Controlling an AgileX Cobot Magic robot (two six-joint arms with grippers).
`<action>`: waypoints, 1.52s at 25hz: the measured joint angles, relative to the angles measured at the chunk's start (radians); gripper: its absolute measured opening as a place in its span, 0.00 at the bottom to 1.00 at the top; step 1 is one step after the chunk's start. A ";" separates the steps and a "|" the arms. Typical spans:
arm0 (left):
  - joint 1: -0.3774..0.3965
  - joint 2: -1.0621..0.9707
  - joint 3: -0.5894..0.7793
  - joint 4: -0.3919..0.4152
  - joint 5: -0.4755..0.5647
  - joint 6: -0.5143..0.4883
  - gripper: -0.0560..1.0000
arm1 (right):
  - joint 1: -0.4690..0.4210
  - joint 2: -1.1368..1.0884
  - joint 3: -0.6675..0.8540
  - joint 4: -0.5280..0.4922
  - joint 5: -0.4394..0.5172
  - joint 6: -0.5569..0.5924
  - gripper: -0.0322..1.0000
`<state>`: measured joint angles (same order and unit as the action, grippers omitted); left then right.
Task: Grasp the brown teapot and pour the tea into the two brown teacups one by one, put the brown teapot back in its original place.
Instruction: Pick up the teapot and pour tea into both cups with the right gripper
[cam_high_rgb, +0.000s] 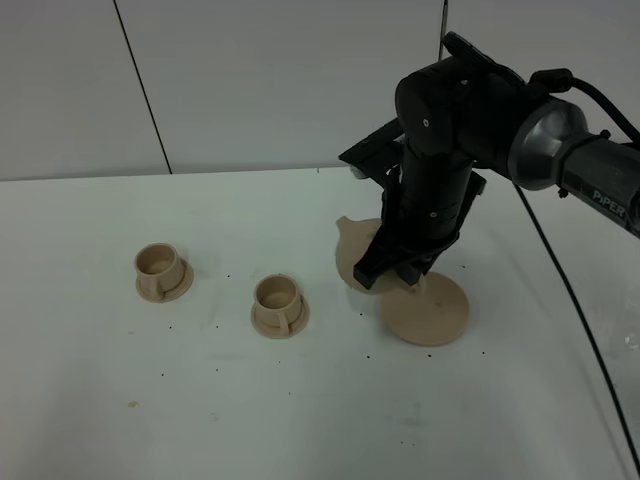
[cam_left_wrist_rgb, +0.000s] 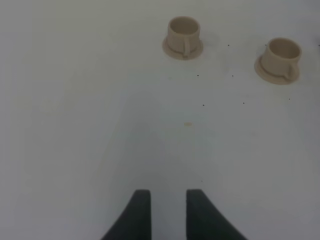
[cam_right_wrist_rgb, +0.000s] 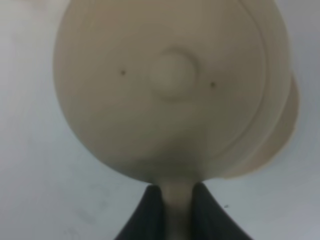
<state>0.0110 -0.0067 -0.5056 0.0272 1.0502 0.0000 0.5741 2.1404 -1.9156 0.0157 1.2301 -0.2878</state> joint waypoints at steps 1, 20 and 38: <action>0.000 0.000 0.000 0.000 0.000 0.000 0.28 | 0.003 -0.005 0.000 -0.001 0.000 -0.036 0.12; 0.000 0.000 0.000 0.000 0.000 0.000 0.28 | 0.089 -0.011 0.000 -0.036 -0.070 -0.332 0.12; 0.000 0.000 0.000 0.000 0.000 0.000 0.28 | 0.095 0.280 -0.520 -0.135 0.008 -0.367 0.12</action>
<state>0.0110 -0.0067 -0.5056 0.0272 1.0502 0.0000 0.6693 2.4208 -2.4353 -0.1191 1.2385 -0.6547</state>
